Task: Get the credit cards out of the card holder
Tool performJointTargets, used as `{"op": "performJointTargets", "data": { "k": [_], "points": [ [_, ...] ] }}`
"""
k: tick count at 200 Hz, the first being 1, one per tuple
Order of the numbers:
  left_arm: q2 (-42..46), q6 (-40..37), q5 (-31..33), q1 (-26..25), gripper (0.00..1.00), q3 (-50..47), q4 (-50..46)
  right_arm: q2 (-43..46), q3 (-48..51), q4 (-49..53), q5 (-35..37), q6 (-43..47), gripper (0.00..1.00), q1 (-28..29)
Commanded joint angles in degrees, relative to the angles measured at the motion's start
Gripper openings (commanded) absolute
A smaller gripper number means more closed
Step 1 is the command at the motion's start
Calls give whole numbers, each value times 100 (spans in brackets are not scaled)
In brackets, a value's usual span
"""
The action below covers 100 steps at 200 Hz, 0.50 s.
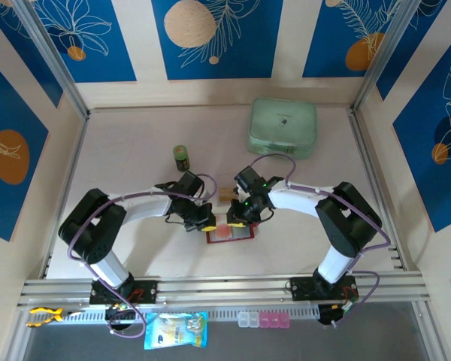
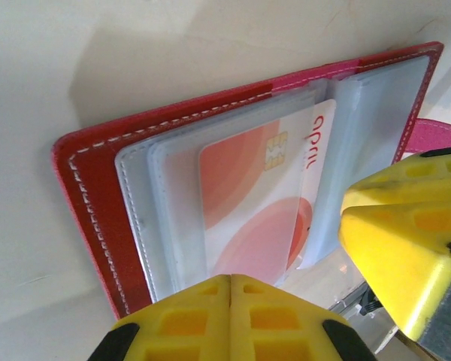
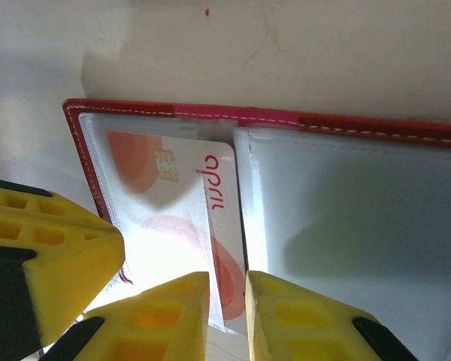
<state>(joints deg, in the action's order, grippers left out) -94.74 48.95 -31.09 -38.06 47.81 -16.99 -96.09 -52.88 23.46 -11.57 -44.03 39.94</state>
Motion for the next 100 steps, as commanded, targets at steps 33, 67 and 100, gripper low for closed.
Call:
{"op": "performJointTargets", "data": {
  "k": [33,67,100],
  "points": [
    [-236,-150,93,-42,3,15,-124,1,164,-287,-401,-148,21,-125],
    [-304,-188,137,-35,3,6,-200,-78,197,-364,-477,-158,21,-153],
    [-320,-201,137,-34,3,12,-241,-248,175,-361,-556,-178,21,-189]
  ]
}}
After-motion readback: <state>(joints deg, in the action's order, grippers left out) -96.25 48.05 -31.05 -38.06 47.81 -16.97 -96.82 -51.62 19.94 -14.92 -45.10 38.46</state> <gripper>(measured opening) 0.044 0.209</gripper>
